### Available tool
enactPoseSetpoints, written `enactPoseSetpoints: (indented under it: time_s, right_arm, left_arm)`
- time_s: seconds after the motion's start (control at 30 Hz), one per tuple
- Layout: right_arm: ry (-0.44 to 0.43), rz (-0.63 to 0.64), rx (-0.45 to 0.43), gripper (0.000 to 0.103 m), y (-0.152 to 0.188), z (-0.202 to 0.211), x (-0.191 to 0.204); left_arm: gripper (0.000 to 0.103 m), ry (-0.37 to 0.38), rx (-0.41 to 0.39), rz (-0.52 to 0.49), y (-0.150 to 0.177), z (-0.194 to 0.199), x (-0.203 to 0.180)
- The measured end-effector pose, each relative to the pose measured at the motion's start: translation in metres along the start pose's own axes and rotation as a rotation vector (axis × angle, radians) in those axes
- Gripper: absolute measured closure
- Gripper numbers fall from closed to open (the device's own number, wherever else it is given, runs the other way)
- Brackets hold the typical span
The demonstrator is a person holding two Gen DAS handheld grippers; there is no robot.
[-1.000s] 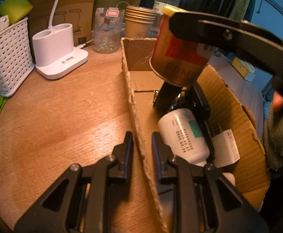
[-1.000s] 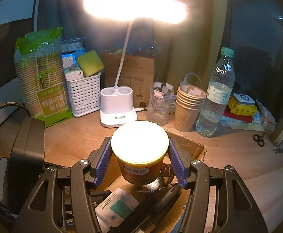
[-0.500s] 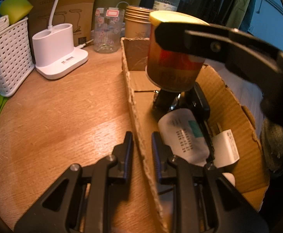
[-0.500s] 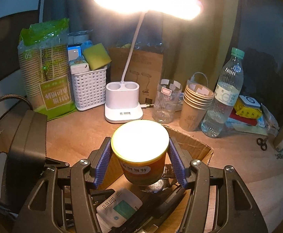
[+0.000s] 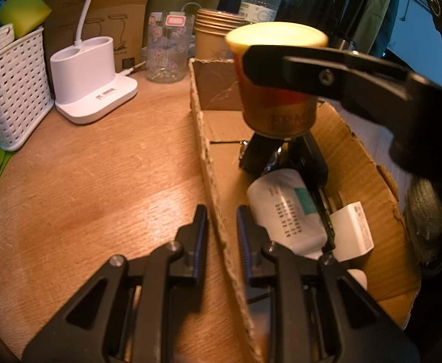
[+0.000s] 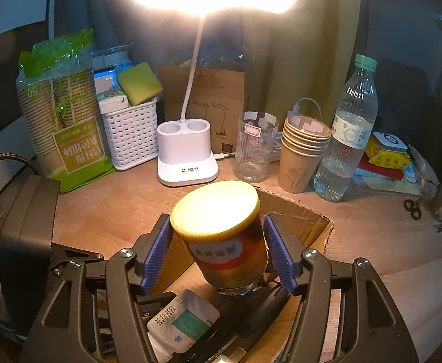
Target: Organize rigid objects
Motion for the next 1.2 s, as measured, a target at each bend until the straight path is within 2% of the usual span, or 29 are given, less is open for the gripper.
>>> enactPoseSetpoints:
  time_s: [0.13,0.33,1.2]
  right_arm:
    - [-0.003,-0.03,-0.009,0.031,-0.002,0.001,-0.005]
    - [0.042,-0.109,-0.019,0.031,-0.005,-0.001,-0.026]
    - [0.081,-0.151,-0.015,0.031,0.019,0.02,-0.03]
  left_arm:
    - [0.082,0.0,0.0,0.0,0.0,0.0,0.0]
    - [0.082,0.001,0.0,0.0,-0.001,-0.001,0.0]
    - [0.082,-0.009,-0.009,-0.006,0.0,0.002,-0.005]
Point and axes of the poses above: each gripper's, at about its wrist camera, not at the fingertips, and z roughly against the way its jaws point, x to its left, y to its underside, the point moved 2 cm from there along -z, roughly the way its jaws point, and after that the axes turned 1 degree about -x, right-handed, at the moved point
